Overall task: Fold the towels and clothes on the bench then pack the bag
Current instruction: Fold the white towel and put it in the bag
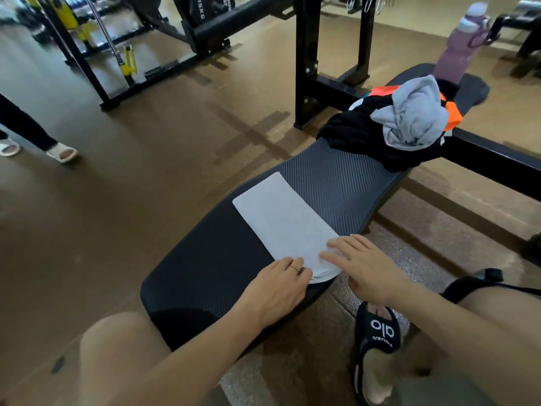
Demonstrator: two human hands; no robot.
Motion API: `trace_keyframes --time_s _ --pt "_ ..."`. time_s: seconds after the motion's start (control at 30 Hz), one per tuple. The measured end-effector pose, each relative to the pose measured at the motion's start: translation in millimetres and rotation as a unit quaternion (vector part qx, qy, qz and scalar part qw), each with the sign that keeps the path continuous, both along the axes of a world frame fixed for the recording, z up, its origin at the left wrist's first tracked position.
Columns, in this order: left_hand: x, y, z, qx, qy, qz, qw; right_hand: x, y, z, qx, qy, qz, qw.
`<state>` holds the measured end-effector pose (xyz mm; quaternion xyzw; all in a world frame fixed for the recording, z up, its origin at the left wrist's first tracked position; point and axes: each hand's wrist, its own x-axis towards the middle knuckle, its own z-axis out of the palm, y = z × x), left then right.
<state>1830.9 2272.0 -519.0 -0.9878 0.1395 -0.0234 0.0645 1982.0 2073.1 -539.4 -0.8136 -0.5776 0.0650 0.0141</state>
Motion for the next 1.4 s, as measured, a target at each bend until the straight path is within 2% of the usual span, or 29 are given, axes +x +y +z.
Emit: trace_keyframes --time_s 0.23,0.4,0.5,0.7,0.77,0.83,0.93,1.0,1.07,1.13,1.3,1.4 --pt "6 -13 4 -0.059 0.014 0.084 0.995 11 12 -1 0.181 0.005 -0.013 0.983" --pt "3 -21 2 -0.062 0.009 0.119 0.991 17 14 9 0.163 -0.023 0.013 0.986" --pt "-4 -16 3 -0.096 0.001 0.121 0.988 17 15 19 0.137 -0.03 0.026 0.99" --pt "-21 4 4 -0.173 0.033 0.095 0.98 0 18 20 0.106 0.017 0.079 0.991" --pt "-23 6 10 -0.212 0.066 0.132 0.966 -1 20 17 0.114 0.061 0.046 0.991" --pt "-25 10 14 -0.244 0.074 0.157 0.954 -2 23 21 0.146 0.141 -0.027 0.979" --pt "-28 12 22 -0.286 0.088 0.182 0.937 2 26 28 0.159 0.282 -0.138 0.936" --pt "-25 13 28 -0.346 0.111 0.229 0.903 5 29 32 0.156 0.32 -0.17 0.919" --pt "-20 18 26 -0.415 0.101 0.282 0.859 8 35 33 0.142 0.319 -0.191 0.917" --pt "-14 21 21 -0.447 0.077 0.321 0.832 10 43 31 0.126 0.313 -0.218 0.916" --pt "0 25 16 -0.472 0.055 0.404 0.782 15 61 17 0.147 0.231 -0.268 0.924" --pt "6 24 13 -0.471 0.045 0.438 0.765 13 67 11 0.153 0.181 -0.284 0.929"
